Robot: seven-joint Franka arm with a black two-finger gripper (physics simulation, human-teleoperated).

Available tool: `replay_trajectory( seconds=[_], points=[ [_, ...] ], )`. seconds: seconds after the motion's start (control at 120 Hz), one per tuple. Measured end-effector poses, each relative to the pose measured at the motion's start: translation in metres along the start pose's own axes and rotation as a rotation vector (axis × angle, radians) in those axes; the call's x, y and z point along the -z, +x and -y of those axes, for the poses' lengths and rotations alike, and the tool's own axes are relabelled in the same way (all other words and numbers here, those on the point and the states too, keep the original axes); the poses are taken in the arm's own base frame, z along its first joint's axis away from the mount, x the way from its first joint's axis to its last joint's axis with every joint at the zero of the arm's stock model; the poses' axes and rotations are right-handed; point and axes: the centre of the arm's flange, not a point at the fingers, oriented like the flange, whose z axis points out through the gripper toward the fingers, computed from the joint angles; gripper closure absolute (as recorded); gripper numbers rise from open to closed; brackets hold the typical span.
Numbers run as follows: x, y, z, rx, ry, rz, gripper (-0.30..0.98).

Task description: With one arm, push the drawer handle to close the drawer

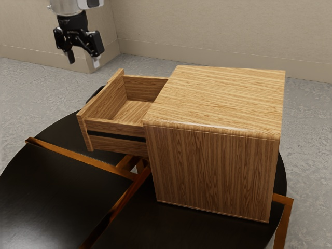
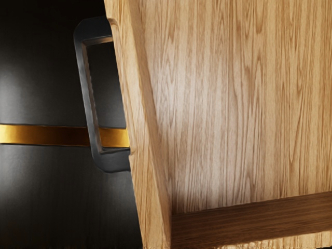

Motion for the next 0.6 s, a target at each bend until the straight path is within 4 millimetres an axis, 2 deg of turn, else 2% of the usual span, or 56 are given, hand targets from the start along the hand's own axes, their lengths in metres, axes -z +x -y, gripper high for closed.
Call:
replay_trajectory(
  seconds=[0.342,0.35,0.383,0.425,0.467,0.5,0.6],
  points=[
    [-0.001,-0.003,0.000,-0.021,-0.007,0.025,0.00],
    [0.004,-0.004,0.000,-0.022,-0.007,0.016,0.00],
    [0.048,-0.015,-0.002,-0.046,-0.001,-0.074,0.00],
    [0.104,-0.042,-0.005,-0.098,0.008,-0.185,0.00],
    [0.143,-0.067,-0.003,-0.154,0.030,-0.265,0.00],
    [0.156,-0.077,0.005,-0.184,0.081,-0.284,0.00],
    [0.158,-0.077,0.025,-0.272,0.237,-0.245,0.00]
  ],
)
